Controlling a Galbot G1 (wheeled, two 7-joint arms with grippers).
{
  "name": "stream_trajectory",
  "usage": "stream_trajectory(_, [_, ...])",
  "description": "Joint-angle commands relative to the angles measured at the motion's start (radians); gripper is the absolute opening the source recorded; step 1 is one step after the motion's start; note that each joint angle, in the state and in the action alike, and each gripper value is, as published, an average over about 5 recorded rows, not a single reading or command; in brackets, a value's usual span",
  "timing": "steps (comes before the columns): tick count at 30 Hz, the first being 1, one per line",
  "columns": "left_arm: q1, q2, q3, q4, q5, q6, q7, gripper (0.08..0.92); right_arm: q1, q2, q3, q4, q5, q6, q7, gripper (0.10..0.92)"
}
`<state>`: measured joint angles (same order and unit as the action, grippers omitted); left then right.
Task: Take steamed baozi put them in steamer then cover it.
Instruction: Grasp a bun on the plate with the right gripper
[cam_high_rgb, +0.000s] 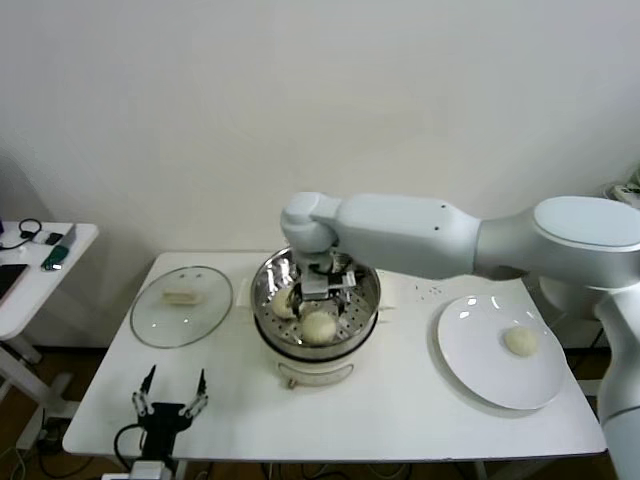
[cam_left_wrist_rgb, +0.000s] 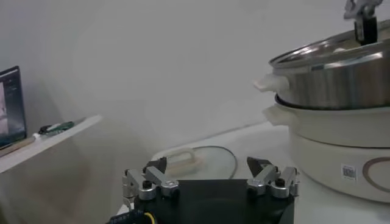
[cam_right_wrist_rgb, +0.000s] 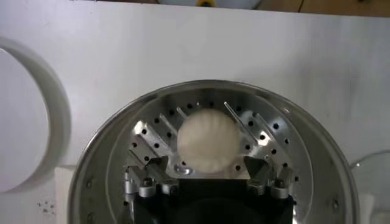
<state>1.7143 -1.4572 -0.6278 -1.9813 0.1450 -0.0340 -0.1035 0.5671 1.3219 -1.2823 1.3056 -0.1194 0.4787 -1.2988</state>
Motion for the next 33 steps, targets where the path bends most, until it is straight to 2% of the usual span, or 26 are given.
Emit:
stream_trajectory(1, [-0.002, 0.005, 0.003, -0.003, 0.001, 0.000, -0.001, 0.823, 0.111, -0.130, -0.002, 0.021, 0.105, -0.056, -0.003, 0.823])
stream_trajectory(8, [-0.002, 0.019, 0.005, -0.005, -0.009, -0.005, 0.000, 0.823, 0.176, -0.324, -0.080, -0.090, 0.304, -0.283, 0.069, 0.823])
stream_trajectory(16, [0.003, 0.036, -0.003, -0.005, -0.031, -0.010, 0.000, 0.823, 0.138, -0.508, -0.123, -0.192, 0.421, -0.457, 0.115, 0.823])
stream_trajectory(25, [-0.001, 0.036, 0.000, -0.017, -0.039, -0.006, 0.000, 0.823, -0.006, -0.693, -0.094, -0.196, 0.344, -0.530, 0.168, 0.823])
stream_trajectory(33, [0.001, 0.029, 0.000, -0.033, -0.035, -0.001, -0.001, 0.823, -0.257, -0.811, 0.135, -0.231, 0.213, -0.520, 0.182, 0.823])
